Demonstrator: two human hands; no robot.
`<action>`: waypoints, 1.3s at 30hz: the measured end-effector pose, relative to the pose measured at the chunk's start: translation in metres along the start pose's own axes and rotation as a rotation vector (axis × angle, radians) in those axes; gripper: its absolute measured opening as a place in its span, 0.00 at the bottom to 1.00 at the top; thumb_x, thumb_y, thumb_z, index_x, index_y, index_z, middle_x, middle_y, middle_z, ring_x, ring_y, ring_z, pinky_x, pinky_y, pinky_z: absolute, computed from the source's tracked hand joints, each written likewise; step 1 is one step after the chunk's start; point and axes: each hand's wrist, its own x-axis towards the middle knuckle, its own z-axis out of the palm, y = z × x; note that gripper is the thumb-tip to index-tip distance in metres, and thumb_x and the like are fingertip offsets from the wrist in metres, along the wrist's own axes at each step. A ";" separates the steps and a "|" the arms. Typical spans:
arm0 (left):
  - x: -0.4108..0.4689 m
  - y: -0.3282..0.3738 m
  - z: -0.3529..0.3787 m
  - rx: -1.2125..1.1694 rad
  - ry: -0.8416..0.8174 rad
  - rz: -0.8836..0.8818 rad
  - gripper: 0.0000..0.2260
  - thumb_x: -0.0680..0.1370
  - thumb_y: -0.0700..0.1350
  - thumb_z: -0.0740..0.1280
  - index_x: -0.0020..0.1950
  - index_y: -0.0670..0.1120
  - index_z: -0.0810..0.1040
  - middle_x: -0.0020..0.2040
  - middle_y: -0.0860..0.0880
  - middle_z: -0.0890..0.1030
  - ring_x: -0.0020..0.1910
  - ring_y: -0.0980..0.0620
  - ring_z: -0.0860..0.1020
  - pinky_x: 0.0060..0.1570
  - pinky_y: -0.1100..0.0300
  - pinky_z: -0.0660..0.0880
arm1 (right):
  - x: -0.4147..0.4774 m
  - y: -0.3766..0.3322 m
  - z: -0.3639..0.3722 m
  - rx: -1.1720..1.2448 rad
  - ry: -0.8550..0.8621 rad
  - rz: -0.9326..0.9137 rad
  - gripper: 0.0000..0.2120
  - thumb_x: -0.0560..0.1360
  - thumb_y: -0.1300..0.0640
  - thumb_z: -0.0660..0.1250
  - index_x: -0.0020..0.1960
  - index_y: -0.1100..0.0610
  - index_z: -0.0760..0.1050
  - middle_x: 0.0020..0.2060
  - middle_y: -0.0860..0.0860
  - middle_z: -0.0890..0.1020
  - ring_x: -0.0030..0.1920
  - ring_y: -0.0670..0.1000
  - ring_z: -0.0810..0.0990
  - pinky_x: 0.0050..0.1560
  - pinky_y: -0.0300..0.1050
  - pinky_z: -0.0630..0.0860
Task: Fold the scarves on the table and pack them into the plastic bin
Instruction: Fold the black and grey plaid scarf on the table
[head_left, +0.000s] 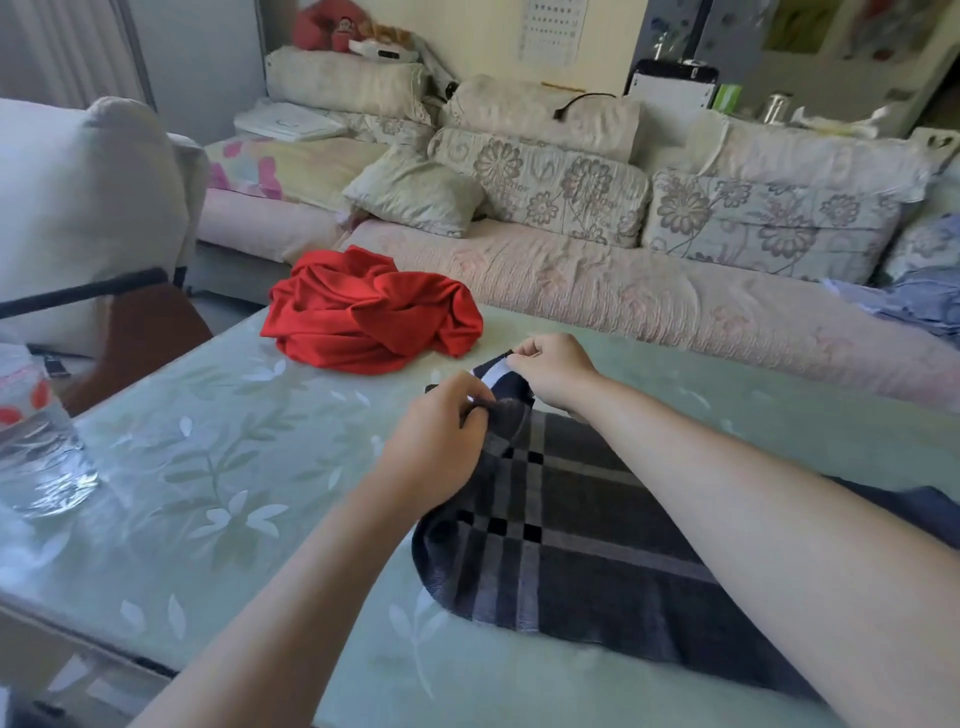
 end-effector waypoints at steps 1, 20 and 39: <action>-0.001 0.011 0.010 -0.008 -0.042 0.014 0.08 0.80 0.43 0.62 0.48 0.57 0.74 0.37 0.49 0.81 0.27 0.55 0.71 0.30 0.57 0.68 | -0.007 0.010 -0.016 0.007 0.031 0.026 0.07 0.76 0.56 0.68 0.45 0.60 0.81 0.37 0.48 0.79 0.40 0.50 0.77 0.42 0.44 0.73; -0.051 0.123 0.180 0.142 -0.746 0.281 0.21 0.81 0.43 0.62 0.73 0.57 0.66 0.69 0.56 0.73 0.67 0.58 0.72 0.66 0.63 0.68 | -0.161 0.211 -0.207 -0.344 -0.005 0.301 0.19 0.77 0.56 0.67 0.68 0.51 0.74 0.62 0.48 0.78 0.61 0.51 0.77 0.62 0.44 0.72; -0.082 0.049 0.172 0.752 -0.623 0.411 0.33 0.75 0.71 0.41 0.77 0.63 0.34 0.77 0.57 0.31 0.76 0.54 0.30 0.76 0.48 0.36 | -0.219 0.197 -0.191 -0.427 -0.076 0.461 0.17 0.74 0.55 0.64 0.29 0.55 0.62 0.25 0.50 0.68 0.27 0.52 0.66 0.28 0.43 0.62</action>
